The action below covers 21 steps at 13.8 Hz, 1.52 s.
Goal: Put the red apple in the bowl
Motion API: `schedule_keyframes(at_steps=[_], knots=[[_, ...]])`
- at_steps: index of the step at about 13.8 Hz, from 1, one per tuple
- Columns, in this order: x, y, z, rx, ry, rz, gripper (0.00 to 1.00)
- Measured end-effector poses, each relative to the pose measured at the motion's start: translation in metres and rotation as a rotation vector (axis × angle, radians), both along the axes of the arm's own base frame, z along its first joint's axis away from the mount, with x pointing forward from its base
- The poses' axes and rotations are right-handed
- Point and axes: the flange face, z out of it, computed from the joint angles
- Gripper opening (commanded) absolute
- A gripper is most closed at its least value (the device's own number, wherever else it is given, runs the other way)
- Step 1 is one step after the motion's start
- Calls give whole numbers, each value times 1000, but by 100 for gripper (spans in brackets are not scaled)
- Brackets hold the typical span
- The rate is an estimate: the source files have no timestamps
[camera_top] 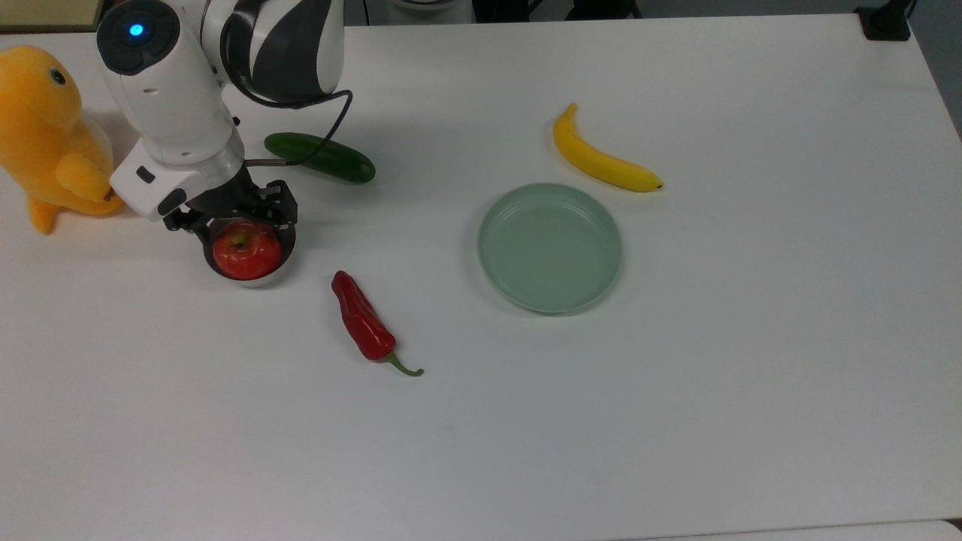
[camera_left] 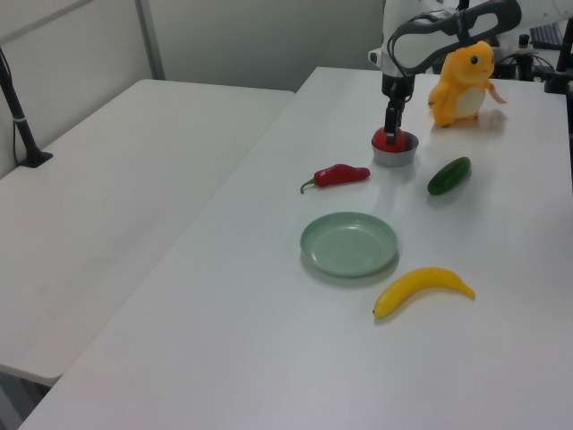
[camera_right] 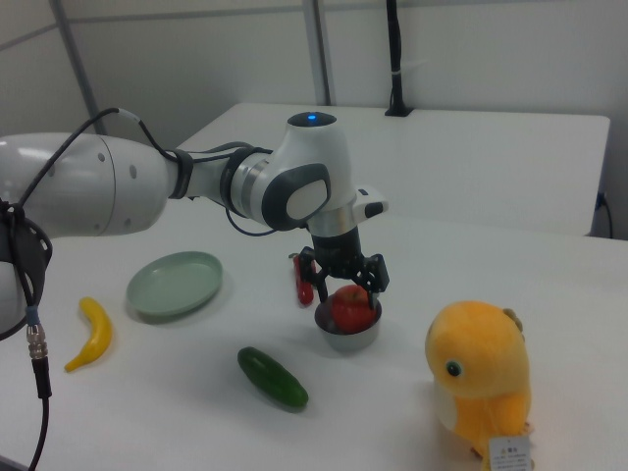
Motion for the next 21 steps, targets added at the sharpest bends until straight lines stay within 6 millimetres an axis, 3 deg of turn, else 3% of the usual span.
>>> schedule_keyframes(at_steps=[3,5,8,11,14,16,18,21], knots=[[1,3,9,-1,-14,4,100],[-1,7,28,1,-31,9,100],[-11,20,78,25,-44,-1,100],[-20,48,127,49,-86,-29,100],[-45,85,179,89,-61,-47,100],[-75,101,225,111,-39,-87,100],[-102,117,258,126,-14,-145,100],[-122,146,283,136,-9,-195,100]])
